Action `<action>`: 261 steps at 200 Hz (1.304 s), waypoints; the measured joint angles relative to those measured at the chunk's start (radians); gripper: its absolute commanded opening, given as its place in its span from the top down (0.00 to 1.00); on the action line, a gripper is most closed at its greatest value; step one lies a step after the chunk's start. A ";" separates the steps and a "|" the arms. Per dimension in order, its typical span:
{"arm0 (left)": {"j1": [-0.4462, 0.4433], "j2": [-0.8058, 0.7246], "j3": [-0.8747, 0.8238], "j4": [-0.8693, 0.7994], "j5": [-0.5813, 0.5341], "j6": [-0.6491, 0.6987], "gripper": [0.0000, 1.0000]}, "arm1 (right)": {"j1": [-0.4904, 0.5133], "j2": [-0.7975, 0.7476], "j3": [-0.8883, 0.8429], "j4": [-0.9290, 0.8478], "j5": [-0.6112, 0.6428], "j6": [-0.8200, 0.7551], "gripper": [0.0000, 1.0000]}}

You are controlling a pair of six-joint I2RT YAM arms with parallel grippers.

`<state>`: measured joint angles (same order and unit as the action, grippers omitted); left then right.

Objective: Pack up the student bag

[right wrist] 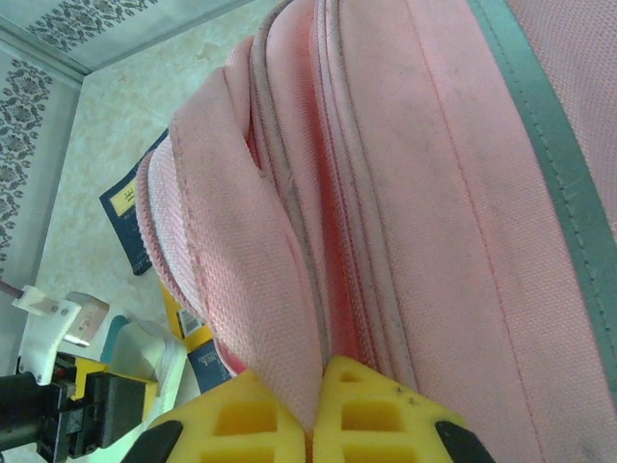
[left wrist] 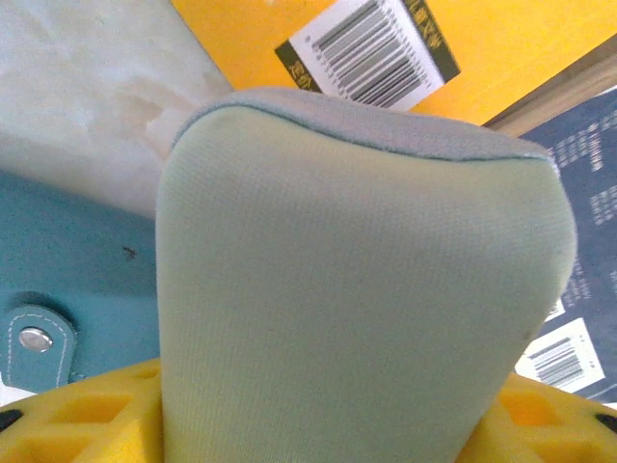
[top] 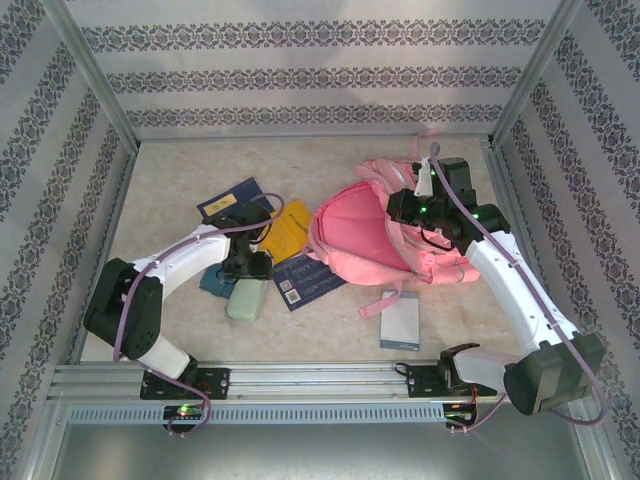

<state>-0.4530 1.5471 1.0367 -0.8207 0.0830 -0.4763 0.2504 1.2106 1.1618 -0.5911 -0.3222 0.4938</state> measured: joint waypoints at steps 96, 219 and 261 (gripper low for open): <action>0.062 -0.067 0.274 -0.039 0.083 -0.067 0.50 | -0.053 0.015 0.008 0.008 -0.137 -0.049 1.00; 0.050 0.267 0.519 0.502 0.605 -0.573 0.54 | -0.111 0.019 -0.011 0.186 -0.362 0.142 1.00; 0.004 0.411 0.632 0.629 0.621 -0.696 0.53 | -0.112 0.044 -0.010 0.251 -0.405 0.215 1.00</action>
<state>-0.4492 1.9583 1.6688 -0.1917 0.7036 -1.1725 0.1387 1.2549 1.1522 -0.3405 -0.7269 0.7090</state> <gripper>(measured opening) 0.500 0.077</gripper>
